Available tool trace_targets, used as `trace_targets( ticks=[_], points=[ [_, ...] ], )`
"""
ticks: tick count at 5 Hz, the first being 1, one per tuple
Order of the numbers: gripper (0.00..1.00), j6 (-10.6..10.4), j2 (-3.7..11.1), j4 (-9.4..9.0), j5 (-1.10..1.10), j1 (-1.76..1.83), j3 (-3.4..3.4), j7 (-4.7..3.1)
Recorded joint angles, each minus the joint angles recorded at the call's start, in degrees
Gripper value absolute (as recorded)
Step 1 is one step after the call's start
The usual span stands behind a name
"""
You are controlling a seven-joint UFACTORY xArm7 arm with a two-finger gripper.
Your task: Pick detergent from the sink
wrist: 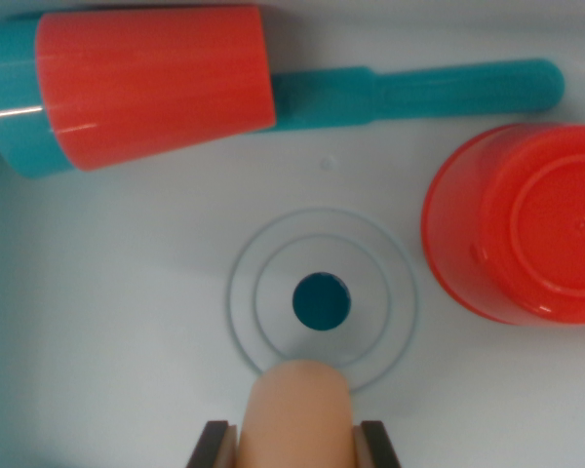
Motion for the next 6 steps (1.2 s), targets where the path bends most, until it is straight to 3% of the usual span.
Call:
trace_targets(
  ticks=[3, 6],
  points=[
    [1.0, 0.8, -0.21, 0.57, -0.04, 0.0, 0.01, 0.04],
    [1.0, 3.3, -0.88, 2.44, -0.15, 0.02, 0.04, 0.17]
  ],
)
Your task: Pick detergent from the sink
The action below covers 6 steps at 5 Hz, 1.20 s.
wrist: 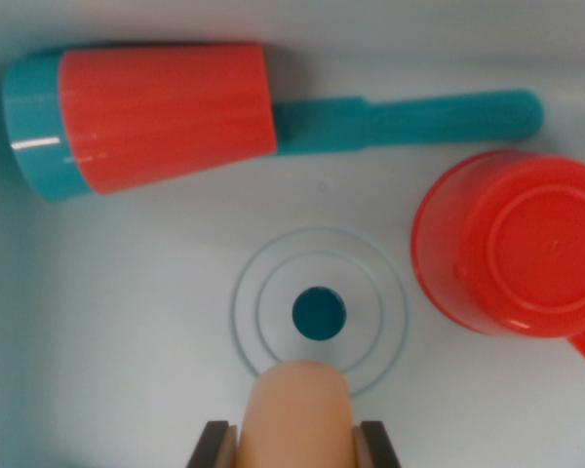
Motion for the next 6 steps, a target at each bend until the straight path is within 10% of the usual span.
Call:
trace_targets(
  ticks=[6],
  points=[
    [1.0, 5.8, -1.55, 4.3, -0.27, 0.03, 0.07, 0.3]
  ],
)
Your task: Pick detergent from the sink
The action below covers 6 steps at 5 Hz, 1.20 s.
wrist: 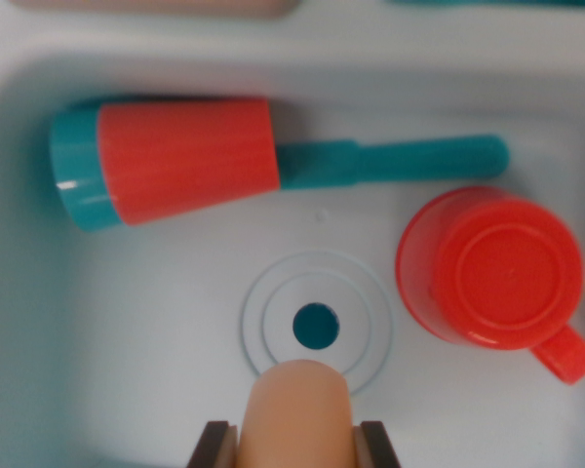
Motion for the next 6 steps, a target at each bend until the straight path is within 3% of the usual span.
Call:
trace_targets(
  ticks=[1, 2, 3, 4, 5, 6],
  points=[
    [1.0, 0.0, 0.0, 0.0, 0.0, 0.0, 0.0, 0.0],
    [1.0, 2.4, -0.63, 1.77, -0.11, 0.01, 0.03, 0.12],
    [1.0, 2.4, -0.63, 1.77, -0.11, 0.01, 0.03, 0.12],
    [1.0, 4.8, -1.28, 3.56, -0.22, 0.03, 0.06, 0.25],
    [1.0, 4.8, -1.28, 3.56, -0.22, 0.03, 0.06, 0.25],
    [1.0, 7.4, -1.97, 5.48, -0.34, 0.04, 0.09, 0.38]
  ],
)
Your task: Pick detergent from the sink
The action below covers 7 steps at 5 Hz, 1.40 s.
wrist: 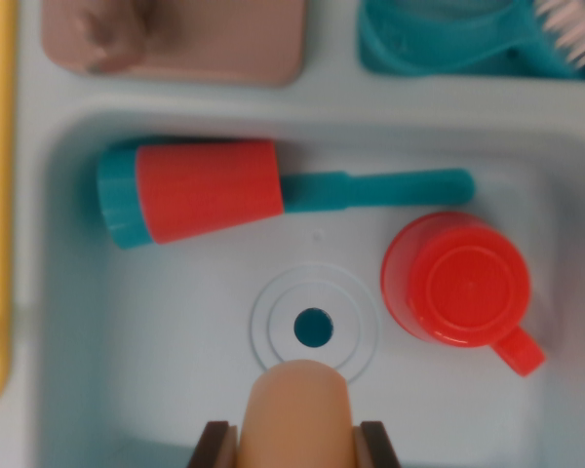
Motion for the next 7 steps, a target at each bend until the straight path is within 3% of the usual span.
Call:
trace_targets(
  ticks=[1, 2, 3, 4, 5, 6, 7],
  points=[
    [1.0, 0.0, 0.0, 0.0, 0.0, 0.0, 0.0, 0.0],
    [1.0, 2.7, -0.71, 1.97, -0.12, 0.01, 0.03, 0.14],
    [1.0, 2.7, -0.71, 1.97, -0.12, 0.01, 0.03, 0.14],
    [1.0, 5.3, -1.39, 3.87, -0.24, 0.03, 0.06, 0.27],
    [1.0, 5.3, -1.39, 3.87, -0.24, 0.03, 0.06, 0.27],
    [1.0, 8.0, -2.12, 5.89, -0.36, 0.04, 0.1, 0.41],
    [1.0, 8.0, -2.12, 5.89, -0.36, 0.04, 0.1, 0.41]
  ],
)
